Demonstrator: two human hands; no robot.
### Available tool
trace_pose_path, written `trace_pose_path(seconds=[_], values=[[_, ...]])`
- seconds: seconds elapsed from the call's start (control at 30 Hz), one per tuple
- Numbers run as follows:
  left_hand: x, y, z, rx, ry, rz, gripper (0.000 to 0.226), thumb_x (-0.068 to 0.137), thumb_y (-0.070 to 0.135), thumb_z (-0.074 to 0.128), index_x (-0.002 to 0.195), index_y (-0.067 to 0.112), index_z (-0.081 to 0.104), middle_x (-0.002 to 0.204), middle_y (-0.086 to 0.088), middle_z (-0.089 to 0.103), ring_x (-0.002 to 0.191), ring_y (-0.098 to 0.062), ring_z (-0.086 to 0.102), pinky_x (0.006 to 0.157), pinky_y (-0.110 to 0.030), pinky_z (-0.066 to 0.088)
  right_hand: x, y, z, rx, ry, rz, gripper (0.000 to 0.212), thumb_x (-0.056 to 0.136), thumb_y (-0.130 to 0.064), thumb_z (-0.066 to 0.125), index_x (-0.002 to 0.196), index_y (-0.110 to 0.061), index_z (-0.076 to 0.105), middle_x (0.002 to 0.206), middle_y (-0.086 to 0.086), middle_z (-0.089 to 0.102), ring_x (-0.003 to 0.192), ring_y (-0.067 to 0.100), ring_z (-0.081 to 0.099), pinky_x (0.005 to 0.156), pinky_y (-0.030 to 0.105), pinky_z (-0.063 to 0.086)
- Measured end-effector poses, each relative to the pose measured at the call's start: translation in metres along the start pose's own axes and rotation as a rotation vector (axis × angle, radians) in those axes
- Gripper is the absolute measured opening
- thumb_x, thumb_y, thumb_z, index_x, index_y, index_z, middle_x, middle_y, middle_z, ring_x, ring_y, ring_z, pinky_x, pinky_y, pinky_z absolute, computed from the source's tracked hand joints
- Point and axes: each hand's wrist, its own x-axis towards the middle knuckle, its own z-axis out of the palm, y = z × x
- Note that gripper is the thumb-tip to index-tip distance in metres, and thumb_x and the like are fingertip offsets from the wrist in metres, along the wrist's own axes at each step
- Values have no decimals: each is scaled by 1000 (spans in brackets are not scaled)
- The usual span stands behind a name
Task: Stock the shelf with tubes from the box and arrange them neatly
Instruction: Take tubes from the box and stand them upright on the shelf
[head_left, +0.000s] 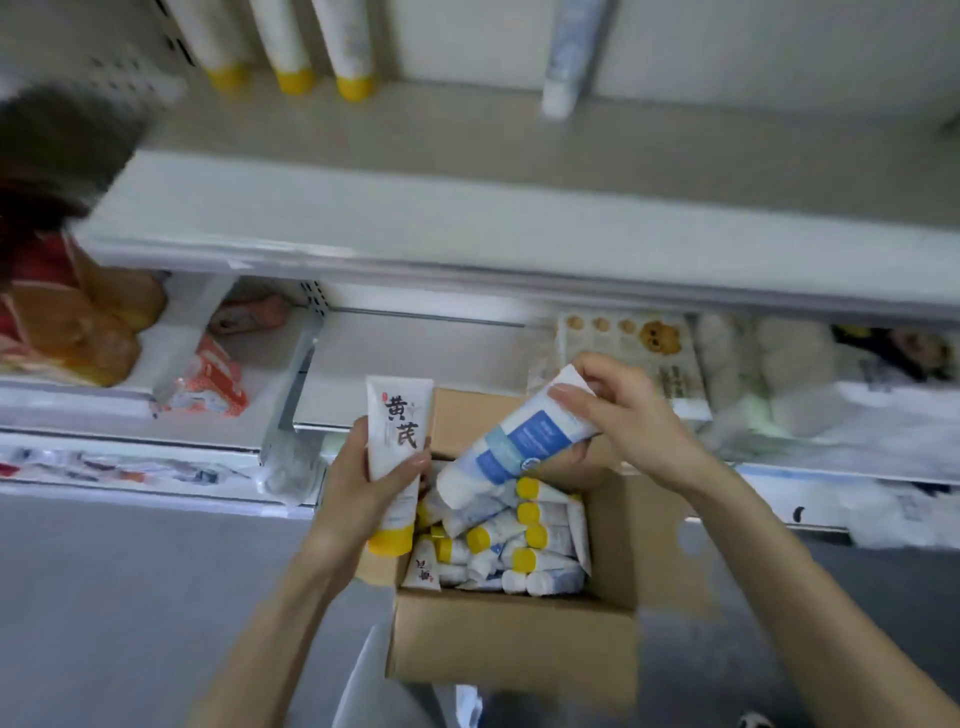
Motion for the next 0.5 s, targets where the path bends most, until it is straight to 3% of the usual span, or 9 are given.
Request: trace_pose_path(seconds=[0.07, 0.17, 0.23, 0.33, 0.5], values=[[-10, 28, 5, -56, -38, 47, 44, 69, 26, 72, 109, 22, 55, 101, -2, 72, 94, -21, 68, 72, -29, 56, 1, -37, -3, -11, -11, -69, 16, 91, -5, 53, 76, -1, 51, 61, -2, 57, 47, 15, 56, 36, 25, 47], [-20, 65, 9, -105, -115, 108, 39, 75, 17, 66, 111, 19, 54, 99, 6, 73, 92, -12, 69, 68, -20, 54, 8, -83, -3, -36, 43, -145, 19, 91, -8, 55, 73, -5, 54, 61, 4, 57, 43, 15, 51, 35, 24, 42], [-23, 86, 9, -105, -152, 136, 47, 71, 10, 77, 111, 19, 54, 98, 5, 73, 91, -14, 69, 69, -23, 54, 14, -108, -2, -48, 103, -187, 23, 91, -12, 57, 70, -4, 55, 59, 7, 53, 42, 20, 45, 35, 24, 36], [-25, 114, 6, -124, -206, 137, 71, 47, 21, 84, 112, 14, 55, 104, -8, 71, 91, -21, 68, 71, -31, 55, 25, -136, 1, -42, 174, -173, 25, 91, -17, 58, 70, -4, 56, 54, 3, 45, 41, 14, 37, 37, 20, 29], [-23, 144, -5, -205, -319, 129, 73, 46, 15, 82, 114, 9, 56, 105, -15, 70, 87, -25, 68, 64, -32, 55, 35, -168, 12, -1, 199, -100, 22, 91, -20, 58, 76, -5, 53, 53, 0, 38, 39, 3, 32, 37, 15, 24]])
